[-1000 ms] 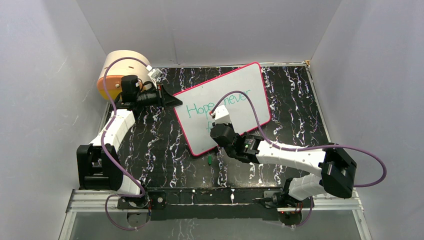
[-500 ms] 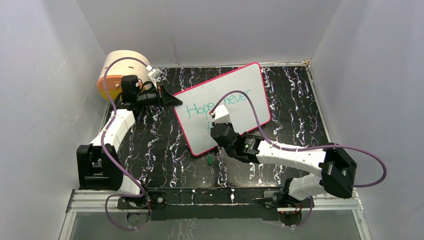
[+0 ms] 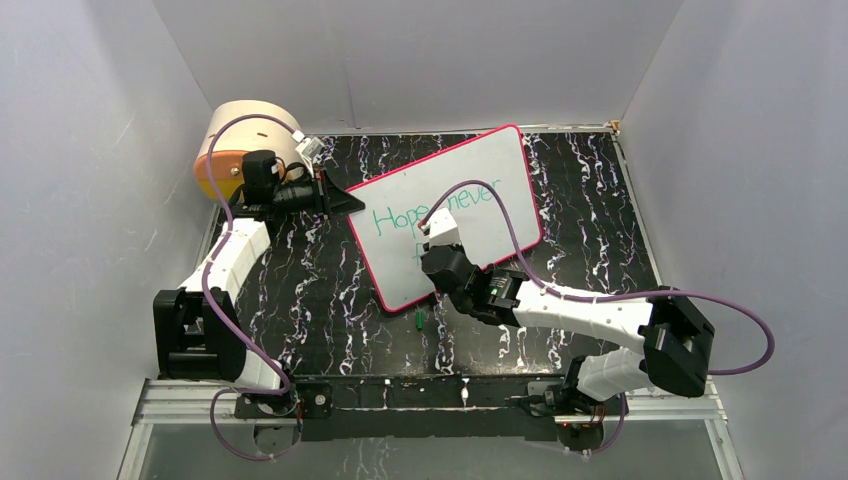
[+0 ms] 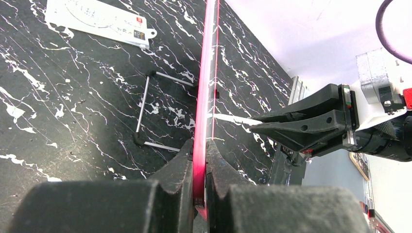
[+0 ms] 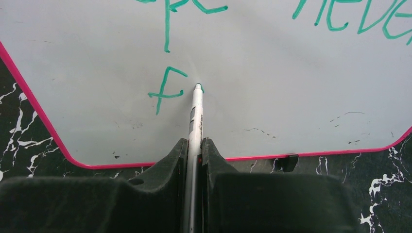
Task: Write a sentence on the whiteboard
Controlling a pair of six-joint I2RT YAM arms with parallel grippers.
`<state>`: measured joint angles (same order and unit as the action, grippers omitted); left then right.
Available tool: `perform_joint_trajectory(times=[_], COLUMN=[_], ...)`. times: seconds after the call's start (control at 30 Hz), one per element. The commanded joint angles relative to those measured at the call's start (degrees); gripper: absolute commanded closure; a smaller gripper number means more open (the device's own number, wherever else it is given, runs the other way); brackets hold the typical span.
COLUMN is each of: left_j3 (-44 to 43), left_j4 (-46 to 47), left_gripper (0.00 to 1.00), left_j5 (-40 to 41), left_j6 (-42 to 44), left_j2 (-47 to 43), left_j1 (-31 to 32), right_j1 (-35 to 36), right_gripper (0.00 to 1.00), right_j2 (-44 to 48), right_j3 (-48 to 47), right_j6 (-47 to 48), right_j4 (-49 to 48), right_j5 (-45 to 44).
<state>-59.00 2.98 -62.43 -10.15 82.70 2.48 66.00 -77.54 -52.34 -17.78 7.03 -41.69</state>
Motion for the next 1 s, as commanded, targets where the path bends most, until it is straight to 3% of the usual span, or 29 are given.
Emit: perform_joint_trajectory(times=[0.0,0.63,0.97], left_j3=[2.0,2.1,2.1], left_j4=[-4.8,-4.8,-4.9], left_gripper=[1.00,1.00,1.00], left_j5=[9.5,9.6,9.6], left_j6=[5.7,5.8,5.8], left_j2=[2.4,2.3,2.3], left_j1=[2.2,2.2,2.2], right_j1=[-0.4,-0.3,-0.5], right_gripper=[1.00,1.00,1.00], right_j2=[0.6,-0.2,0.6], right_j3=[-1.4,-0.4,-0.7], right_j6=[-0.1,-1.7,-2.3], right_j4=[-2.7,3.7,5.2], right_j5=[3.1,5.3,0.2])
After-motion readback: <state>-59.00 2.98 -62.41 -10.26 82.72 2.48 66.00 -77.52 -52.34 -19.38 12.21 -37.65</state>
